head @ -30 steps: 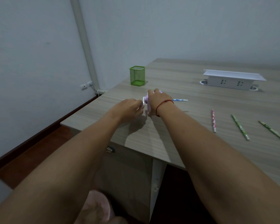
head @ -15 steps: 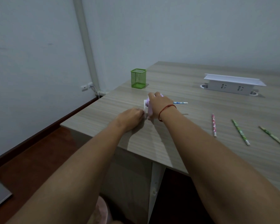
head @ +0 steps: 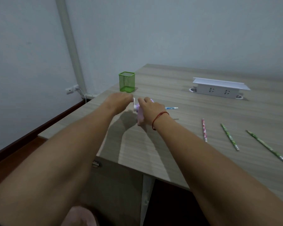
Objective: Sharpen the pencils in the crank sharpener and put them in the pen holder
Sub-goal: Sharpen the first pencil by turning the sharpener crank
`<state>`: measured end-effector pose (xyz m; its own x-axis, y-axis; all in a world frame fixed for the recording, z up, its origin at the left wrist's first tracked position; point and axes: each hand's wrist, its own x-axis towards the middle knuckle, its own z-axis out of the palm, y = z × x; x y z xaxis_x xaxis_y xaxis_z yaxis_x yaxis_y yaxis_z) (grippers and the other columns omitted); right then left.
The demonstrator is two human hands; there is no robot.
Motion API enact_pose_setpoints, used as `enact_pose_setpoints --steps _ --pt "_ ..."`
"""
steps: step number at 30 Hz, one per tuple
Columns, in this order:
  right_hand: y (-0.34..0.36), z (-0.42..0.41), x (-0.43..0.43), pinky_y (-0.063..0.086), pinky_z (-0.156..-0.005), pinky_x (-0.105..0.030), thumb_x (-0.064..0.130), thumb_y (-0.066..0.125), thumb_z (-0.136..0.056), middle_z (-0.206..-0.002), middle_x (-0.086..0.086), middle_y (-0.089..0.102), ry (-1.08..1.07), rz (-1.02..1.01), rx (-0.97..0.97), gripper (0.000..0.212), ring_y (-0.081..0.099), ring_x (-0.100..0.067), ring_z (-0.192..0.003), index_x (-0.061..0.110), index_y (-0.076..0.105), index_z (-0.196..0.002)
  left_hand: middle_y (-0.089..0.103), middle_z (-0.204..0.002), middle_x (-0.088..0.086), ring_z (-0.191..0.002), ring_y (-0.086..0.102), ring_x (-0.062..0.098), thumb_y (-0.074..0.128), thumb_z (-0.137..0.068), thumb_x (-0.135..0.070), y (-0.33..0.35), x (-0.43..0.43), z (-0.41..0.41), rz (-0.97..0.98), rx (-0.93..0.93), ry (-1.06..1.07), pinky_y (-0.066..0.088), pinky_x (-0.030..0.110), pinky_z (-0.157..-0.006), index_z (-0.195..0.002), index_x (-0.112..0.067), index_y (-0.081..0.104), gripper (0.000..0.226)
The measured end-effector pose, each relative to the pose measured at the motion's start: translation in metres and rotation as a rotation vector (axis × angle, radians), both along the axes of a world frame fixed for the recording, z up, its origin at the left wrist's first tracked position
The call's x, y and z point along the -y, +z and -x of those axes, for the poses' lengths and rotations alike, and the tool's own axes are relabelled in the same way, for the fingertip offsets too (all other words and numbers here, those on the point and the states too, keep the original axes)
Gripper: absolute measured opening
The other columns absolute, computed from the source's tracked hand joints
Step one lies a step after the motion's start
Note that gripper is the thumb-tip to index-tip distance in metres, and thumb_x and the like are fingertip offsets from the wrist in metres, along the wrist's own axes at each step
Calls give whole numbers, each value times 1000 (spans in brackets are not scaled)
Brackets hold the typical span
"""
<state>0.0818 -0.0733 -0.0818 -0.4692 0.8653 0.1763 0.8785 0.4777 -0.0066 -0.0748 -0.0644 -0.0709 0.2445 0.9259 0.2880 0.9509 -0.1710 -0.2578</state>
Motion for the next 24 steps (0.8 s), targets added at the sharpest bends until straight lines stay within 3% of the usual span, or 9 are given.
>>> enact_pose_setpoints --steps 4,10,16,19,21,24 --pt "5 7 0 44 -99 -55 40 77 -73 -139 -8 42 -53 8 72 84 50 -33 -125 15 33 -140 64 -108 20 -96 63 37 43 -96 -1 4 15 2 -121 99 -122 50 46 -77 -113 -3 57 22" --pt "5 10 1 43 -102 -54 33 75 -77 -142 -8 40 -72 17 50 78 46 -31 -131 16 34 -141 66 -94 22 -85 64 40 50 -94 -5 -20 47 1 -219 223 -241 53 50 -67 -102 -1 58 12" --pt "-2 14 -5 45 -101 -51 30 81 -70 -145 -7 36 -73 20 11 85 45 -30 -130 14 34 -139 67 -97 18 -83 63 35 46 -97 -17 -47 64 -3 -123 249 -229 49 43 -67 -100 -3 57 18" --pt "-5 16 -9 43 -102 -52 32 76 -76 -154 -5 26 -83 11 3 87 42 -31 -134 17 25 -146 66 -102 16 -87 63 32 45 -97 -18 -56 62 -6 -31 270 -153 45 36 -71 -102 -6 58 19" --pt "-7 15 -11 43 -102 -52 33 72 -80 -158 -3 20 -84 10 -15 89 39 -31 -137 19 18 -150 66 -104 18 -92 62 34 44 -98 -19 -55 57 -11 34 297 -91 44 37 -74 -100 -4 60 22" --pt "-8 11 -11 42 -102 -51 33 72 -78 -158 -4 19 -64 -18 -16 87 37 -30 -139 20 23 -148 66 -107 18 -96 62 34 44 -97 -16 -53 49 -14 95 307 -58 46 38 -80 -102 -3 64 24"
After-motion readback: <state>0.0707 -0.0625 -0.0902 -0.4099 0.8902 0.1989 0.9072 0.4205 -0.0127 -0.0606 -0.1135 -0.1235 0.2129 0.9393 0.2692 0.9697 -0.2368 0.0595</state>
